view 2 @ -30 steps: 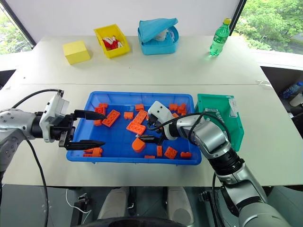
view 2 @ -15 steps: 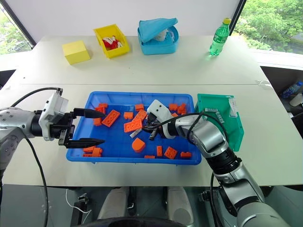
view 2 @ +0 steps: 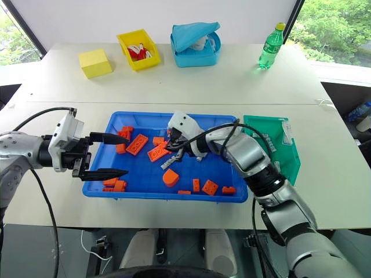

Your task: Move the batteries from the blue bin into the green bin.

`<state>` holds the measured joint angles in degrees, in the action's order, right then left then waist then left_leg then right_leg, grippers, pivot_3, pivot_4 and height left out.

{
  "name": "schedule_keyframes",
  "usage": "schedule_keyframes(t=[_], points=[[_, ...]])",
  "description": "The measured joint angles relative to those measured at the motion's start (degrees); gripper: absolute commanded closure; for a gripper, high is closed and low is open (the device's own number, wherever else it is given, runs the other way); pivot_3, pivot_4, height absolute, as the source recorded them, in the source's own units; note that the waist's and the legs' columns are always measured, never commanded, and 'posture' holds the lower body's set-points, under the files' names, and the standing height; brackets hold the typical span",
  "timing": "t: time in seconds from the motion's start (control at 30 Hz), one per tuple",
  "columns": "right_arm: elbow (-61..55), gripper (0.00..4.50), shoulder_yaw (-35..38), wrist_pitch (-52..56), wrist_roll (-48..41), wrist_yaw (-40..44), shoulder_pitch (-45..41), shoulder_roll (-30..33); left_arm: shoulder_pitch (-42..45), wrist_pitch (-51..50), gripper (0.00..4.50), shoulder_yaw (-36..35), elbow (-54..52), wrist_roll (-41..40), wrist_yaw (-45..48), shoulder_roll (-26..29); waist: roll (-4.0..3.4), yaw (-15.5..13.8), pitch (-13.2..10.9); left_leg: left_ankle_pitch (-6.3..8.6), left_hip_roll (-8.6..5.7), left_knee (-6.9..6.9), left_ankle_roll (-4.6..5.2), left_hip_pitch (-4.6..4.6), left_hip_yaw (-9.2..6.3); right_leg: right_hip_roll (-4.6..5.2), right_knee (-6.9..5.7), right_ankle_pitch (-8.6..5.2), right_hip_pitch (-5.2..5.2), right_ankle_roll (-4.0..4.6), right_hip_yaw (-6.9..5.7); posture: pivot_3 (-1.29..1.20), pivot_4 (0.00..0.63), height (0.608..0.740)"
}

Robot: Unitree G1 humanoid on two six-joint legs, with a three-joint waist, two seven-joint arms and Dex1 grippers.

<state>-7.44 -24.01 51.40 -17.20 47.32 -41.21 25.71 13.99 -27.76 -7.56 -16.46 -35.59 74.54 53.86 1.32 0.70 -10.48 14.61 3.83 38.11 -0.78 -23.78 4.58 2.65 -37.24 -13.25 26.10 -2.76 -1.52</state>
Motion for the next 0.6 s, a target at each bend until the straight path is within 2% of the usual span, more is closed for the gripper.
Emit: schedule_keyframes(t=[0.17, 0.6], points=[[-2.4, 0.61, -0.8, -4.0, 0.8, 2.8, 3.0, 2.7, -0.2, 0.1, 0.0, 0.0, 0.0, 0.0, -0.1, 0.0, 0.0, 0.3, 0.0, 0.0, 0.01, 0.0, 0.0, 0.01, -0.01, -0.03, -0.03, 0.0, 0.03, 0.0, 0.0, 0.0, 0.15, 0.736], [4.8, 0.61, -5.5, -18.2, 7.6, 11.2, 2.5, 2.7, 0.8, 0.6, 0.0, 0.1, 0.6, 0.1, 0.2, 0.0, 0.0, 0.1, 0.0, 0.0, 0.0, 0.0, 0.0, 0.02, 0.0, -0.03, -0.04, 0.0, 0.03, 0.0, 0.0, 0.0, 0.15, 0.736]])
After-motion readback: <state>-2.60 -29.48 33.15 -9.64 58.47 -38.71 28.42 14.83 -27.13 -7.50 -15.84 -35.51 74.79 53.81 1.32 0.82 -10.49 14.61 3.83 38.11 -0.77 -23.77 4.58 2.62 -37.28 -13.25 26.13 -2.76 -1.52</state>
